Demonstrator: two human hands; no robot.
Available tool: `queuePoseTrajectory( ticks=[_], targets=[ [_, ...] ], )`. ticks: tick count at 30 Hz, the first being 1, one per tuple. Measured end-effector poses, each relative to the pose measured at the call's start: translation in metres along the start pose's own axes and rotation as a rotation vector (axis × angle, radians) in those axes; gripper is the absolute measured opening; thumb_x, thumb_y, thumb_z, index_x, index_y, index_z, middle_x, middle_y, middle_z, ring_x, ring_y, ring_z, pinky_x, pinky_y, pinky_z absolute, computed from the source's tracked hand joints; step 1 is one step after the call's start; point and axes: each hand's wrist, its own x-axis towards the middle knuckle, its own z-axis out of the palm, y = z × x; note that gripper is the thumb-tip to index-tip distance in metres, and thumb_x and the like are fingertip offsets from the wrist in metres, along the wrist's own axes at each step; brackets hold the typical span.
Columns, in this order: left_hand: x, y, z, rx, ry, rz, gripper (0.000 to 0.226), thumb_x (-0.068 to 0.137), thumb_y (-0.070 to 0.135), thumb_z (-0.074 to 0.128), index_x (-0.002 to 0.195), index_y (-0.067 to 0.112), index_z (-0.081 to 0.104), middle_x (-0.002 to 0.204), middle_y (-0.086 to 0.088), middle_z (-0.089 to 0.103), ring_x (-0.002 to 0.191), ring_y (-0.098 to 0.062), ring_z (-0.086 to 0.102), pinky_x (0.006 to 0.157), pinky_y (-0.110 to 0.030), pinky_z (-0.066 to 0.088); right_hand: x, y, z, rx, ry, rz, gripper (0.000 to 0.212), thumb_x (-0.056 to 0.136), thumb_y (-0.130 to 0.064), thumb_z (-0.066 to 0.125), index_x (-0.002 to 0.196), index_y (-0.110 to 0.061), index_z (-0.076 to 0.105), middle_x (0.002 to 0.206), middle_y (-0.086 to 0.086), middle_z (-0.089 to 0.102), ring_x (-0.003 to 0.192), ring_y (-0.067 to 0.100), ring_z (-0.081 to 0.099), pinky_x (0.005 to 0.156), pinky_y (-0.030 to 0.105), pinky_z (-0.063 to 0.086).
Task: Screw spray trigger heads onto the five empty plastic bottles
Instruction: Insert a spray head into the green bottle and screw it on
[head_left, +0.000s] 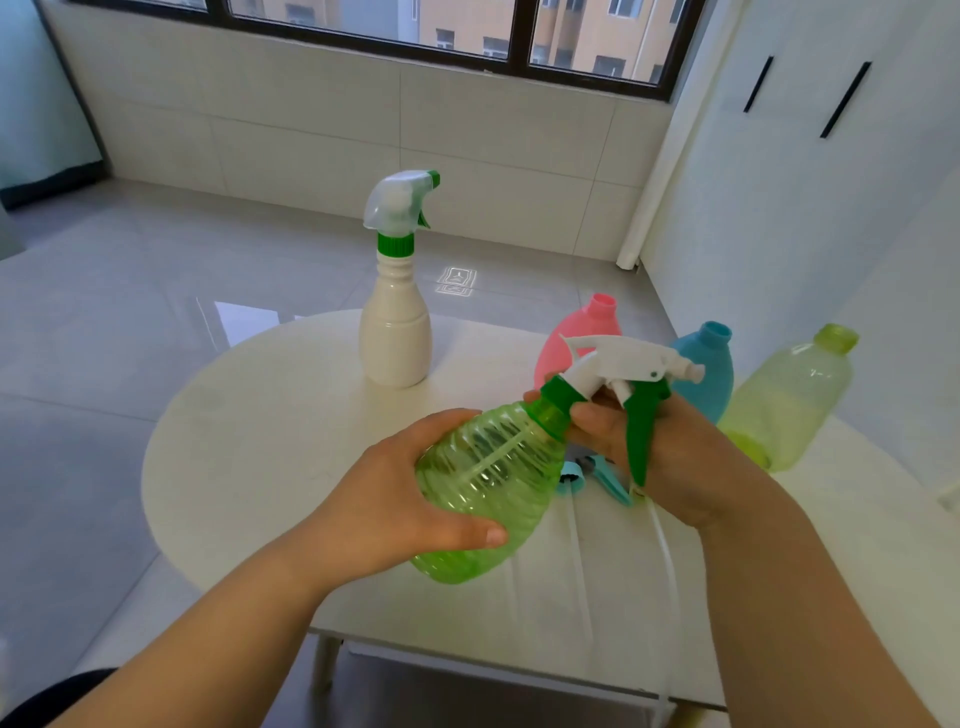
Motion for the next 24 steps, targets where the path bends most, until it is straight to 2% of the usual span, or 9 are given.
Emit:
queuePoseTrajectory(
  ticks=[2,4,6,8,11,14,16,20,24],
  targets=[
    [0.001,-0.004,0.002,0.032,0.051,-0.022,0.063,0.037,0.028,0.082,0.088,0.052,0.054,0.083,0.037,0.065,0.079,0.016,0.059,0.06,0.001,0.042,0.003,0.003,0.004,-0.089,0.066,0.032,0.007,0.074,-0.016,0.064,0.078,-0.022,0.064,0.068,-0.011,0.071,0.071,0.003,0.066,0.062,0.012,0.05],
    [0.001,-0.006,0.005,0.077,0.114,-0.037,0.069,0.034,0.035,0.082,0.095,0.05,0.053,0.085,0.028,0.067,0.081,0.013,0.059,0.065,-0.002,0.044,0.007,0.009,0.011,-0.175,0.202,0.067,0.01,0.076,-0.019,0.065,0.066,-0.02,0.062,0.055,-0.011,0.063,0.054,0.002,0.058,0.054,0.014,0.045],
    [0.001,-0.008,0.008,0.084,0.146,-0.044,0.075,0.032,0.04,0.079,0.101,0.048,0.051,0.092,0.024,0.064,0.084,0.012,0.059,0.069,-0.005,0.045,0.012,0.014,0.022,-0.18,0.374,0.091,0.014,0.073,-0.027,0.067,0.068,-0.018,0.057,0.059,-0.007,0.059,0.055,0.007,0.053,0.056,0.021,0.043],
    [0.002,-0.008,0.009,0.047,0.15,-0.042,0.069,0.035,0.035,0.079,0.096,0.048,0.051,0.086,0.026,0.066,0.08,0.016,0.059,0.064,0.001,0.043,0.015,0.017,0.031,-0.184,0.466,0.073,0.017,0.072,-0.035,0.065,0.072,-0.022,0.055,0.067,-0.006,0.058,0.058,0.005,0.056,0.056,0.019,0.047],
    [0.003,-0.008,0.011,-0.03,0.115,-0.03,0.064,0.037,0.027,0.08,0.093,0.046,0.053,0.079,0.032,0.067,0.077,0.014,0.061,0.062,0.001,0.043,0.016,0.015,0.04,-0.126,0.436,0.033,0.012,0.08,-0.041,0.055,0.087,-0.032,0.056,0.086,-0.006,0.063,0.072,-0.001,0.06,0.062,0.012,0.049],
    [0.004,-0.008,0.012,-0.104,0.072,-0.031,0.062,0.039,0.022,0.079,0.093,0.043,0.054,0.078,0.027,0.069,0.077,0.012,0.063,0.062,-0.002,0.045,0.017,0.013,0.044,-0.033,0.315,0.068,0.052,0.077,-0.051,0.049,0.12,-0.021,0.049,0.111,-0.004,0.061,0.095,0.006,0.061,0.086,0.03,0.049],
    [0.004,-0.007,0.012,-0.143,0.045,-0.029,0.059,0.042,0.02,0.077,0.092,0.041,0.055,0.077,0.031,0.069,0.076,0.011,0.063,0.06,-0.003,0.045,0.016,0.01,0.043,0.086,0.269,0.087,0.06,0.061,-0.056,0.053,0.113,-0.026,0.05,0.108,-0.009,0.06,0.093,0.006,0.064,0.089,0.035,0.05],
    [0.004,-0.008,0.015,-0.186,-0.002,-0.046,0.063,0.038,0.025,0.081,0.094,0.038,0.057,0.079,0.026,0.071,0.078,0.005,0.065,0.061,-0.007,0.048,0.016,0.014,0.044,0.092,0.378,0.104,0.008,0.078,-0.033,0.063,0.081,-0.026,0.063,0.091,-0.004,0.074,0.082,0.011,0.07,0.078,0.031,0.056],
    [0.005,-0.01,0.013,-0.239,-0.015,-0.078,0.068,0.031,0.038,0.075,0.097,0.035,0.059,0.088,0.012,0.072,0.085,-0.004,0.067,0.07,-0.016,0.055,0.017,0.018,0.045,-0.043,0.404,0.099,0.008,0.081,-0.035,0.058,0.078,-0.028,0.061,0.083,-0.003,0.07,0.083,0.013,0.064,0.08,0.034,0.05]
  ],
)
